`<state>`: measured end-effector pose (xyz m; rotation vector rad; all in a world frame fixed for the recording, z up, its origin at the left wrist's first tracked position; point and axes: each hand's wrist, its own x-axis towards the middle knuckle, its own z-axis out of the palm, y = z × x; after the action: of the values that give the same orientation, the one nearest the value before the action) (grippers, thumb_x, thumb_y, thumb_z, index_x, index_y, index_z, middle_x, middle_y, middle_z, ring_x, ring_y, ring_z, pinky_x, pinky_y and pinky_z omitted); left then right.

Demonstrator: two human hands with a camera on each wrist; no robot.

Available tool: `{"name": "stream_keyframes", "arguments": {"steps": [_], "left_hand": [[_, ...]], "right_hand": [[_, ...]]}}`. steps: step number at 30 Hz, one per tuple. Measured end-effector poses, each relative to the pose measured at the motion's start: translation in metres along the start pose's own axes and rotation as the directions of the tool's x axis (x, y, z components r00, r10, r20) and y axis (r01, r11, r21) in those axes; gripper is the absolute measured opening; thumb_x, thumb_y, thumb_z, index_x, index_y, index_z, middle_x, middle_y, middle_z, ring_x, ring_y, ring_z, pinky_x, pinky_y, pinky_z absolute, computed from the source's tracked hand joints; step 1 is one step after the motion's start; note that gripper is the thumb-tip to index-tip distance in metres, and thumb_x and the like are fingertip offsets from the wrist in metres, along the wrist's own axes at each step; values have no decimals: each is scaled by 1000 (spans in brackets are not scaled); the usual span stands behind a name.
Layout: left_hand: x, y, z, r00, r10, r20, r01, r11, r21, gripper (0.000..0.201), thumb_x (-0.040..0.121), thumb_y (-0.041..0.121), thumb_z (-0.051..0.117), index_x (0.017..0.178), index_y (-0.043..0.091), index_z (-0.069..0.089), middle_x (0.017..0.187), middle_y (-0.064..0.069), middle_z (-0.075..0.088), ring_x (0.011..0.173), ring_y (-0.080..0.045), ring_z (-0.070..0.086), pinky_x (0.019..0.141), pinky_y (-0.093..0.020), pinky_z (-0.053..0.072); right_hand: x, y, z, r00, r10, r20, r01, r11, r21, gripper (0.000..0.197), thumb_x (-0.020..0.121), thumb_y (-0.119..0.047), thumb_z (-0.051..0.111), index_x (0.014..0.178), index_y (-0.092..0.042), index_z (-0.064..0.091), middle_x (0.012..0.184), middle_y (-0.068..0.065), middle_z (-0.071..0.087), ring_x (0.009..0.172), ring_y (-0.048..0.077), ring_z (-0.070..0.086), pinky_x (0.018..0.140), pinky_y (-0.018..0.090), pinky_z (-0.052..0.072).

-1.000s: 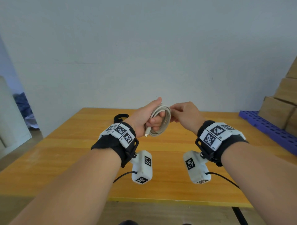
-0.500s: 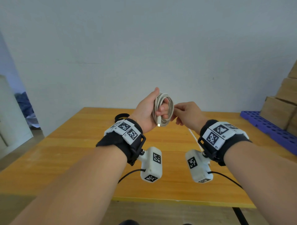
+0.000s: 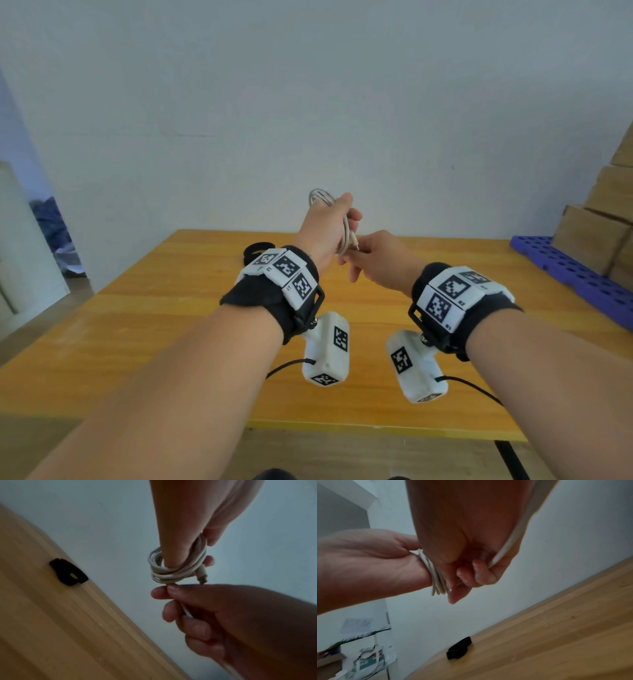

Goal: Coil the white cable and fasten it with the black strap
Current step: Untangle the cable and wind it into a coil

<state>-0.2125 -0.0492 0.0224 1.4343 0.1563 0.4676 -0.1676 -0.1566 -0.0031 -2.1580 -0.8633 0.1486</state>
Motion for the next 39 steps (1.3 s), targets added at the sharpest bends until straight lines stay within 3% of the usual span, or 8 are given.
{"name": "stream_keyframes", "arguments": {"steps": [3, 8, 10, 13, 20, 27, 34, 39], "left_hand": [[4, -6, -2, 991, 121, -58, -103, 964, 246, 25, 96, 25, 47, 79, 10, 56, 70, 1, 52, 64, -11, 50, 62, -25, 41], [4, -10, -4, 987, 143, -76, -114, 948, 299, 15, 96, 21, 49, 102, 9, 55, 86, 1, 58, 80, -11, 56, 85, -35, 48], [5, -11, -7, 982, 170, -83, -122, 903, 412, 10, 95, 23, 49, 94, 14, 50, 98, -4, 60, 94, -19, 59, 94, -41, 47], [10, -16, -14, 984, 156, -83, -92, 854, 512, 29, 93, 29, 50, 114, 11, 42, 112, -11, 59, 106, -26, 58, 96, -47, 46], [17, -28, -19, 993, 121, 3, -88, 705, 704, 34, 94, 22, 48, 116, -4, 46, 117, -5, 55, 96, -19, 56, 74, -31, 37], [16, -35, -30, 995, -38, 92, -50, 608, 793, 24, 88, 21, 56, 70, 8, 46, 61, -4, 51, 49, -16, 46, 48, -27, 37], [-2, -26, -39, 926, -294, 237, 41, 701, 712, 34, 88, 19, 43, 59, 7, 57, 61, -8, 58, 56, -19, 50, 62, -29, 42], [-2, -30, -47, 869, -324, 375, 154, 896, 417, 31, 86, 22, 32, 72, 5, 54, 47, -4, 48, 40, -15, 38, 47, -24, 36]], "right_hand": [[-3, -3, 2, 999, -14, 35, 15, 1000, -24, 26, 95, -18, 49, 88, -9, 72, 64, -1, 67, 57, 17, 48, 56, 28, 42], [-5, -6, 5, 998, -23, 55, 26, 998, -60, 26, 95, -19, 50, 88, -8, 73, 63, -2, 67, 62, 20, 51, 59, 29, 43], [-5, -6, 5, 998, -13, 68, 18, 996, -82, 25, 94, -19, 52, 86, -9, 74, 64, -2, 67, 54, 15, 48, 52, 25, 41], [-5, -8, 5, 996, -11, 89, 21, 993, -118, 22, 92, -20, 55, 84, -9, 73, 62, -2, 66, 37, 7, 38, 37, 15, 33], [-5, -8, 8, 989, -16, 147, 49, 974, -220, 22, 92, -22, 57, 85, -10, 73, 65, -2, 66, 46, 10, 42, 50, 22, 38], [-4, -10, 0, 993, -66, 97, 79, 986, -145, 15, 83, -26, 69, 74, -15, 74, 62, 0, 67, 41, 5, 41, 43, 14, 34], [-1, -6, -9, 995, -80, -62, 77, 996, -50, 18, 67, -26, 84, 68, -16, 69, 57, -8, 60, 47, 5, 48, 46, 17, 39], [0, -5, -12, 995, -65, -70, 68, 997, 48, 10, 76, -20, 78, 77, -14, 70, 58, -6, 59, 50, 7, 52, 50, 21, 47]]}}
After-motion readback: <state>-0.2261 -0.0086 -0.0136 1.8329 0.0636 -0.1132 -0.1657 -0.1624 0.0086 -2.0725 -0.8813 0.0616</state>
